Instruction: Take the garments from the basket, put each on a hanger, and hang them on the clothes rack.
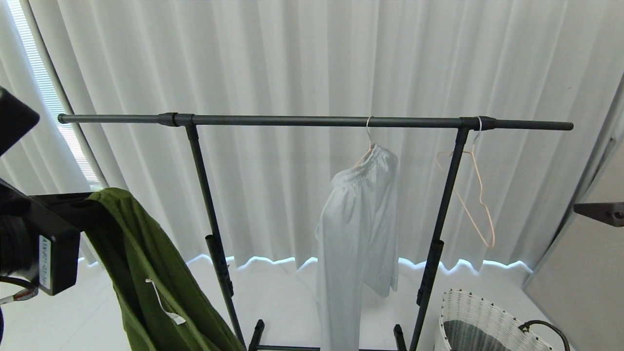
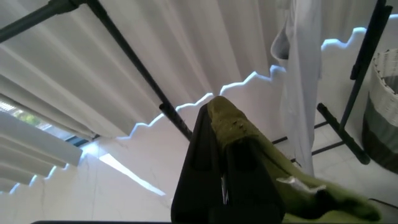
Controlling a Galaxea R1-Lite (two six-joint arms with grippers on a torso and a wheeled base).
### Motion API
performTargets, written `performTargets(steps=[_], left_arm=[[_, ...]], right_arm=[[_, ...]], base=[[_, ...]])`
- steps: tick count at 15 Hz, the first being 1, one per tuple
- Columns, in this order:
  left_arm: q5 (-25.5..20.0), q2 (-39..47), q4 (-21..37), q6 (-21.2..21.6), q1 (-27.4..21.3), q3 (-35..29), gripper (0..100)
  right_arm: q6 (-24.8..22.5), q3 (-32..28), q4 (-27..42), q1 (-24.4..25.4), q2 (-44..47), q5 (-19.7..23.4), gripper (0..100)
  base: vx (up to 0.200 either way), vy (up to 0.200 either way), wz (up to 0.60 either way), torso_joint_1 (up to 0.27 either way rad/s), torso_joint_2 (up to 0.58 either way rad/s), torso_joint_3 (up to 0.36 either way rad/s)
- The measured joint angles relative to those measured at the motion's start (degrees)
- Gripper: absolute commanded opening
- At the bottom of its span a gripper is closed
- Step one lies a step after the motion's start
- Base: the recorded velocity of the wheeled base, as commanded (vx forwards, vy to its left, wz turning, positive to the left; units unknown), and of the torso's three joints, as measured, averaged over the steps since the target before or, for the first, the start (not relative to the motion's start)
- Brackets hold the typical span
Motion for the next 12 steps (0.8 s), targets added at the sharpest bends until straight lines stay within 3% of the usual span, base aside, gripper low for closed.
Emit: performTargets(steps=[4, 12], left_arm=[[-0.1, 0.4, 0.0, -0.3, 1.1, 0.1, 0], [-0.3, 2.2, -3.6, -1.3, 1.5, 1.6, 0]], right_arm=[[-0.1, 0.9, -0.4, 0.0, 1.3, 0.0, 100], [0.5, 5.5, -9.5, 1.0, 7.4, -0.7, 100]], base=[[0.2, 0.0, 0.0, 0.005, 0.01, 0.0], [0.0, 0.0, 0.0, 0.0, 0.0, 0.0]])
